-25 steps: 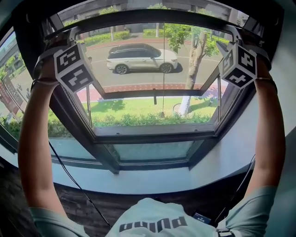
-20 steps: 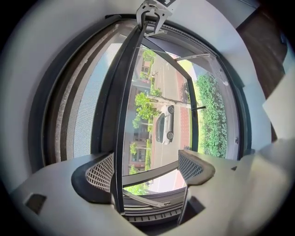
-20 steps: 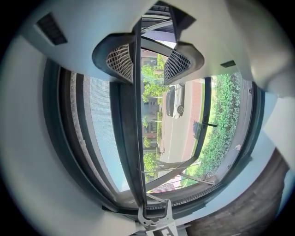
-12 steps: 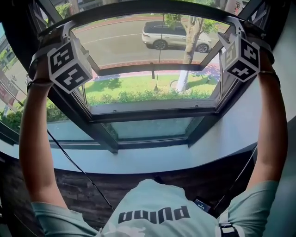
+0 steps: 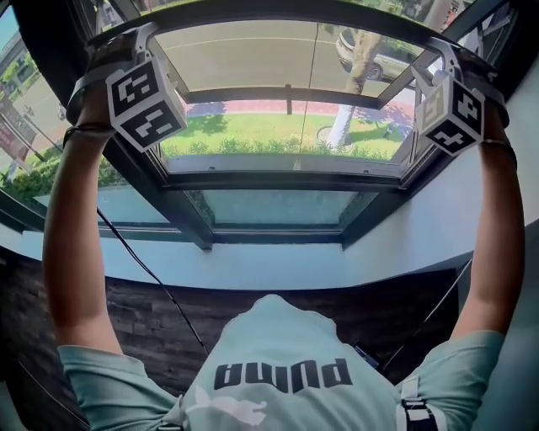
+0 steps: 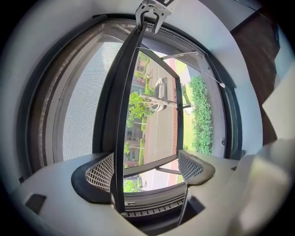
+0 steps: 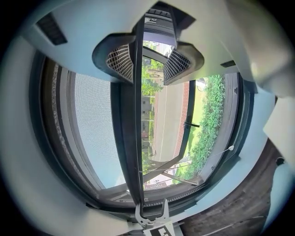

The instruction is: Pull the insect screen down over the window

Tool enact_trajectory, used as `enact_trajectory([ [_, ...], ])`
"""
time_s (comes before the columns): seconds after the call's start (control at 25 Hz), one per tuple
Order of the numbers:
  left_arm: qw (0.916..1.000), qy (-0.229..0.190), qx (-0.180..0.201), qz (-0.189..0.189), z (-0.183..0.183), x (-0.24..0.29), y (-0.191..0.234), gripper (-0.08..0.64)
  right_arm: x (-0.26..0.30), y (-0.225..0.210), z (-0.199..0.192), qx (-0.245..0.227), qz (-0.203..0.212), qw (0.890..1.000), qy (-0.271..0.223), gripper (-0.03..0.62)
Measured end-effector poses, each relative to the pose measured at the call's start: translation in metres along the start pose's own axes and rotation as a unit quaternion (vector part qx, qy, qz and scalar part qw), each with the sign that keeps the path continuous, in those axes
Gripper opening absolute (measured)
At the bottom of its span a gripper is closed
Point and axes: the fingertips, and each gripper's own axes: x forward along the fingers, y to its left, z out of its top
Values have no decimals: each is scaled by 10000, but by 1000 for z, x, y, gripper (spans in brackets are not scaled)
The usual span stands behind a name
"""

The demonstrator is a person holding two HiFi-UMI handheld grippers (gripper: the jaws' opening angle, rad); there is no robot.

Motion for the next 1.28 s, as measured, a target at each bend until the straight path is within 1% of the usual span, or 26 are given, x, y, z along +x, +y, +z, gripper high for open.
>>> enact_trajectory([
  [0.24, 10000, 46, -36, 72, 3, 5, -9, 428, 3, 9, -1, -47, -53, 10000, -20, 209],
  [0.44, 9999, 12, -45, -97, 2, 15, -38, 428, 11, 40, 0, -193, 212, 9996, 34, 209],
  [0.6, 9996, -32, -13, -291, 1, 29, -79, 428, 20, 82, 1, -418, 491, 9979, 71, 209],
  [0.72, 9995, -31, 9, -323, 0, 37, -100, 428, 24, 103, 1, -409, 619, 9972, 17, 209],
  [0.96, 9991, -37, 37, -428, -2, 40, -107, 428, 27, 110, 1, -505, 726, 9961, 31, 209],
  [1.08, 9988, -41, 37, -487, -2, 40, -107, 428, 28, 109, 1, -626, 758, 9951, 66, 204],
  [1.28, 9987, -79, -5, -505, -1, 39, -104, 428, 27, 104, 1, -737, 736, 9945, 89, 183],
])
